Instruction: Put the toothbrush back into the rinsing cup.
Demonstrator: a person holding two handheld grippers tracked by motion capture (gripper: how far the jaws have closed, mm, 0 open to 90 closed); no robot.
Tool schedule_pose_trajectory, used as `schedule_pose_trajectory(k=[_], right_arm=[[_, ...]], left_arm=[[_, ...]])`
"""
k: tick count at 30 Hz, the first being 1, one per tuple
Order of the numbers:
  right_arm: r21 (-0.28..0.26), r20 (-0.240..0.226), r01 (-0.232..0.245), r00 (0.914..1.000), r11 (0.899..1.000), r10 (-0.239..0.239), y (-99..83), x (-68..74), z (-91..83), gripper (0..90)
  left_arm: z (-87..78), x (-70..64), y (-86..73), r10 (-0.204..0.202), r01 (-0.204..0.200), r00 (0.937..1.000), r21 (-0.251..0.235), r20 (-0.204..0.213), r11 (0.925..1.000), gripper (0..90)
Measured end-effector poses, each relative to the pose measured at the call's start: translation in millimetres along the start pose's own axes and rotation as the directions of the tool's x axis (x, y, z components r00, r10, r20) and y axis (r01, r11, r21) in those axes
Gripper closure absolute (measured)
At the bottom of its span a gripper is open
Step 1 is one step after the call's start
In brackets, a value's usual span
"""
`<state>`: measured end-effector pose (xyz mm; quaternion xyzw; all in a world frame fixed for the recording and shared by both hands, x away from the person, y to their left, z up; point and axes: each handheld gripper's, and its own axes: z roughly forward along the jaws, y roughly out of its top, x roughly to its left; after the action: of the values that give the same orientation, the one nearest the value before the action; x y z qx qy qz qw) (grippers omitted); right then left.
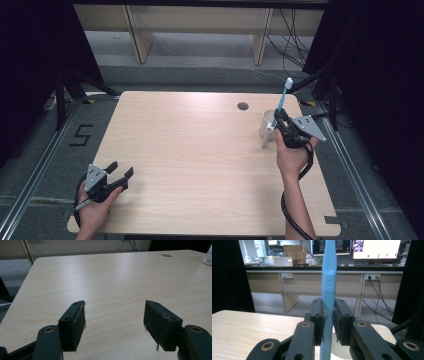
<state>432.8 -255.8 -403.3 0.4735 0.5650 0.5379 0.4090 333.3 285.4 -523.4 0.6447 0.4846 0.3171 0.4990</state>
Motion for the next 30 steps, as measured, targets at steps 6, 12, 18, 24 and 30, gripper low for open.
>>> schedule_pose_trajectory(k=[6,12,18,24,30], right_arm=[[0.008,0.007,0.007,1.0000,1.000,-0.007,-5.0,-0.2,6.4,79.3],[0.023,0.009,0.008,0.9999,1.000,-0.008,-9.3,-0.8,10.1,79.3],[0.028,0.020,0.003,0.9998,1.000,-0.004,-14.7,-1.9,14.7,79.3],[0.047,0.033,-0.013,0.9994,0.999,0.011,-19.2,-0.9,17.1,79.3],[0.051,0.032,0.006,0.9995,0.999,-0.007,-23.0,-2.5,19.7,79.3]], left_arm=[[-0.1,0.3,0.0,-0.001,0.001,1.0000,-0.001,0.002,1.0000,33.3],[-0.1,0.3,0.0,-0.001,0.001,1.0000,-0.001,0.003,1.0000,33.3],[0.0,-0.1,-0.1,0.001,-0.001,1.0000,-0.002,0.003,1.0000,33.3],[-0.1,0.0,-0.1,0.000,0.000,1.0000,-0.001,0.003,1.0000,33.3],[-0.2,0.0,-0.1,-0.001,0.001,1.0000,-0.002,0.004,1.0000,33.3]])
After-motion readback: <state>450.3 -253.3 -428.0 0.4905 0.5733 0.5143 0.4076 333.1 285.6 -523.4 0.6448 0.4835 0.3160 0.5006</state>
